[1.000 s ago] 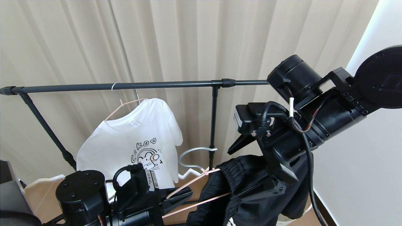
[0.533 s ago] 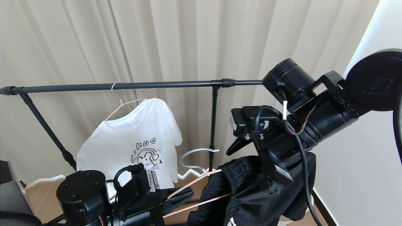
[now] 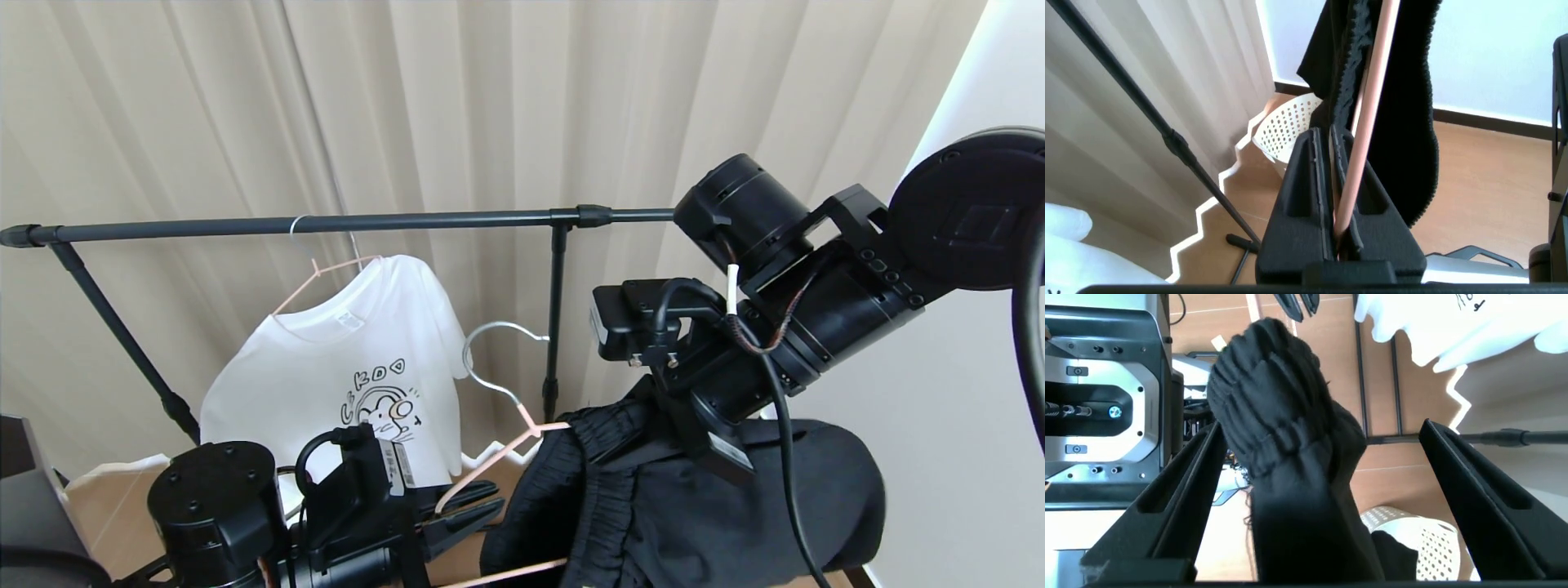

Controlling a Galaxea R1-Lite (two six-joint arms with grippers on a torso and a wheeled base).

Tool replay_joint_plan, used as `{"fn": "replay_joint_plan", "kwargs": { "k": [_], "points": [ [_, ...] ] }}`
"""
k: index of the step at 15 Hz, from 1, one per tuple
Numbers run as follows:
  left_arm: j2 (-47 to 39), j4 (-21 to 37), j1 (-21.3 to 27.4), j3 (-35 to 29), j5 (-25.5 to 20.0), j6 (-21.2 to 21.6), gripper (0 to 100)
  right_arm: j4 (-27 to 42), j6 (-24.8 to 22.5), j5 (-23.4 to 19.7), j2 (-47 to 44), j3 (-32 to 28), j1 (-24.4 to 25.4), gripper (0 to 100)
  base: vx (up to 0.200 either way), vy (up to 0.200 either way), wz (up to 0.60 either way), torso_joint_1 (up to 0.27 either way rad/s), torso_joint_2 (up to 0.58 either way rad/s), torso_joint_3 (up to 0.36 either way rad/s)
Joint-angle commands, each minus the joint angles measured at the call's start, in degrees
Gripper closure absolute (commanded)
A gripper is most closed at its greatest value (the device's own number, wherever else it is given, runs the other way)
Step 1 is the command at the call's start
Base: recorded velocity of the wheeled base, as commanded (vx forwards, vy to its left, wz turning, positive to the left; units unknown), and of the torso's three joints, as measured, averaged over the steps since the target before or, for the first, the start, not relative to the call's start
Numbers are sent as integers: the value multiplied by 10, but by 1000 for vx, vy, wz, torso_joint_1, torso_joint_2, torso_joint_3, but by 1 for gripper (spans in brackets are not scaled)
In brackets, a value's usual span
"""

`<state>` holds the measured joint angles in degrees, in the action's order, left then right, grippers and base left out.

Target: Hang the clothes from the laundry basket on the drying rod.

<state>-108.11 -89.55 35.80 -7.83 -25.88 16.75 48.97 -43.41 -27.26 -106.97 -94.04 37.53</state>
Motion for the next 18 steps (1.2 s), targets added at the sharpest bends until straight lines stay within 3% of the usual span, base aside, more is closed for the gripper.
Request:
{"fn": "replay_joint_plan", "kwargs": {
  "k": [1,10,11,14,18],
  "points": [
    [-2,1,0,0,0,0,100,1,0,0,4,2,0,100,0,0,0,0,0,0],
    [-7,-4,-5,5,-2,0,100,0,3,0,10,2,0,100,0,0,0,0,0,0],
    [-12,-4,-5,4,-2,1,0,1,4,-1,10,3,0,100,0,0,0,0,0,0],
    [-12,-4,-7,4,0,-6,0,2,4,0,15,3,-2,100,0,0,0,0,0,0],
    [25,-4,-59,21,2,-28,0,2,7,0,38,9,-12,100,0,0,0,0,0,0]
  ]
}}
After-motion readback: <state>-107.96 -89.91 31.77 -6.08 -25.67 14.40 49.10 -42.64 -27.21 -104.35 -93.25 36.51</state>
